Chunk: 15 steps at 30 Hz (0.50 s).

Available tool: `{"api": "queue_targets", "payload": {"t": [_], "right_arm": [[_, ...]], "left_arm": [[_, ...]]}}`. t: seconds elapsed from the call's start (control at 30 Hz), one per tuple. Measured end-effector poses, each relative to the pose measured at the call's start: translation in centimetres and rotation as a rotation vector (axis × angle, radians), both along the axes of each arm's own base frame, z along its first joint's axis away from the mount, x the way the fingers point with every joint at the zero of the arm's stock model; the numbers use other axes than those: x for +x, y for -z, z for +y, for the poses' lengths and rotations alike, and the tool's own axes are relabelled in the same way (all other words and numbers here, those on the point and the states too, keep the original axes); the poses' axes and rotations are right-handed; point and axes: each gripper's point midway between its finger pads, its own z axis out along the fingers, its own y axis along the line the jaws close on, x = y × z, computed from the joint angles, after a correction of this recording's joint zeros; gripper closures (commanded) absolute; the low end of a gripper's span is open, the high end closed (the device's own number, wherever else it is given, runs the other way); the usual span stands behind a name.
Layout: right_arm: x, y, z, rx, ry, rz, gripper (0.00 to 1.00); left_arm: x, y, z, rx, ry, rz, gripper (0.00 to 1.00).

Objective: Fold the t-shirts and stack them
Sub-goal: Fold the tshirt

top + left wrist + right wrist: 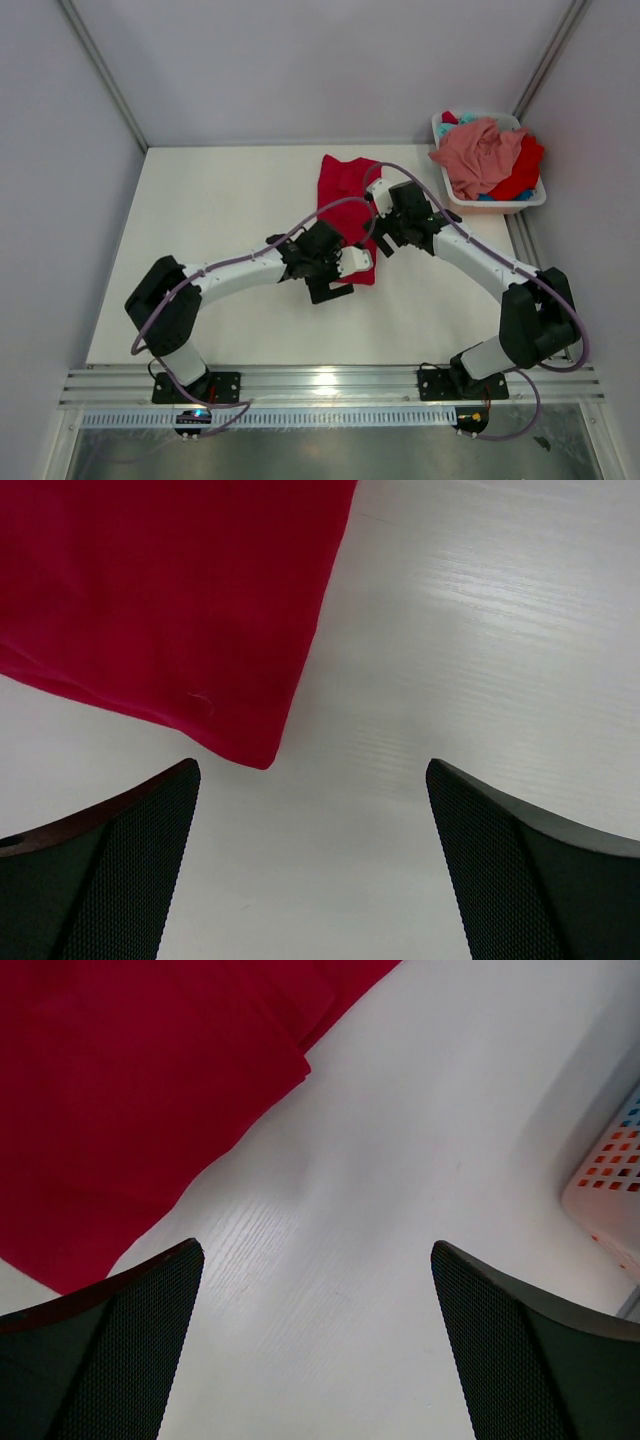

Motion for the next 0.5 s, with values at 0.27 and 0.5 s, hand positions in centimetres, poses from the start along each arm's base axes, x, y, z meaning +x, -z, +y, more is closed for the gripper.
{"api": "queue_targets", "payload": {"t": [0.27,0.5], "right_arm": [[1.6,0.3,-1.1,-0.037,0.075,-0.045,0.00],[2.1,2.7,-4.3,-0.053,0.205,0.025,0.01]], "left_arm": [[0.5,1.1,0.1,0.129,0.072,-0.166,0.02],[1.1,2.0,-0.5,0.180,0.102,-0.235,0.02]]}}
